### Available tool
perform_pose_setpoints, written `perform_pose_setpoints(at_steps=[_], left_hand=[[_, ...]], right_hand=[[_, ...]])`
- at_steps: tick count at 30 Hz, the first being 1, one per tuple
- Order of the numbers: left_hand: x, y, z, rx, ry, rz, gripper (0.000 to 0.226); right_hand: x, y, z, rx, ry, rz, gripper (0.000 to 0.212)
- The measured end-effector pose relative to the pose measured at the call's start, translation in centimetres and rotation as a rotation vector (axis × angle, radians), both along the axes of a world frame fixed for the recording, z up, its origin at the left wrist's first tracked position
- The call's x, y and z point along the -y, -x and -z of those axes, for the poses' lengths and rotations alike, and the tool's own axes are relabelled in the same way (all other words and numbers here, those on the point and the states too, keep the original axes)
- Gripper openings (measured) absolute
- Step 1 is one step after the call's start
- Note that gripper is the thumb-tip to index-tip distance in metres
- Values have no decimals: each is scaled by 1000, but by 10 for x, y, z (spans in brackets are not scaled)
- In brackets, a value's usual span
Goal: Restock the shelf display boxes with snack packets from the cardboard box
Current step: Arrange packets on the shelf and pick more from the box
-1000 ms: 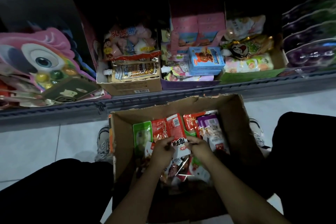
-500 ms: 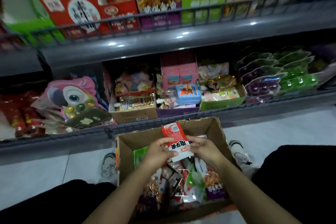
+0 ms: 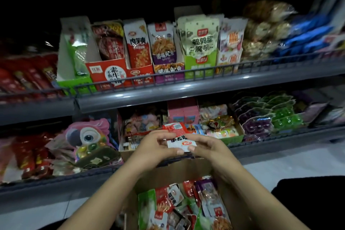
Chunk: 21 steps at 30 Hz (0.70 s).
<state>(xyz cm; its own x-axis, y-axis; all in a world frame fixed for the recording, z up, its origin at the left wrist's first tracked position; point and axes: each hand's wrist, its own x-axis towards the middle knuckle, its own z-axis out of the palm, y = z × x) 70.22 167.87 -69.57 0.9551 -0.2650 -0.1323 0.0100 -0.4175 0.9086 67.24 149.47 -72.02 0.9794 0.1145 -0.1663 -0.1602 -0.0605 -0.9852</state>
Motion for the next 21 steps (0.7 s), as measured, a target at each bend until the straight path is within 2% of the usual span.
perform_pose_setpoints(at_steps=[7,14,21], left_hand=[[-2,-9,-52,86,173,-62,29],[-20,-30,-84,230,237,-141,10],[-31,-60,-91,405,305,-349,7]], right_hand=[[1,-19,-62,189,61,-41,33],[-19,-48,-110,413,340,43,38],[-42,-95,-146,547,547,-10,44]])
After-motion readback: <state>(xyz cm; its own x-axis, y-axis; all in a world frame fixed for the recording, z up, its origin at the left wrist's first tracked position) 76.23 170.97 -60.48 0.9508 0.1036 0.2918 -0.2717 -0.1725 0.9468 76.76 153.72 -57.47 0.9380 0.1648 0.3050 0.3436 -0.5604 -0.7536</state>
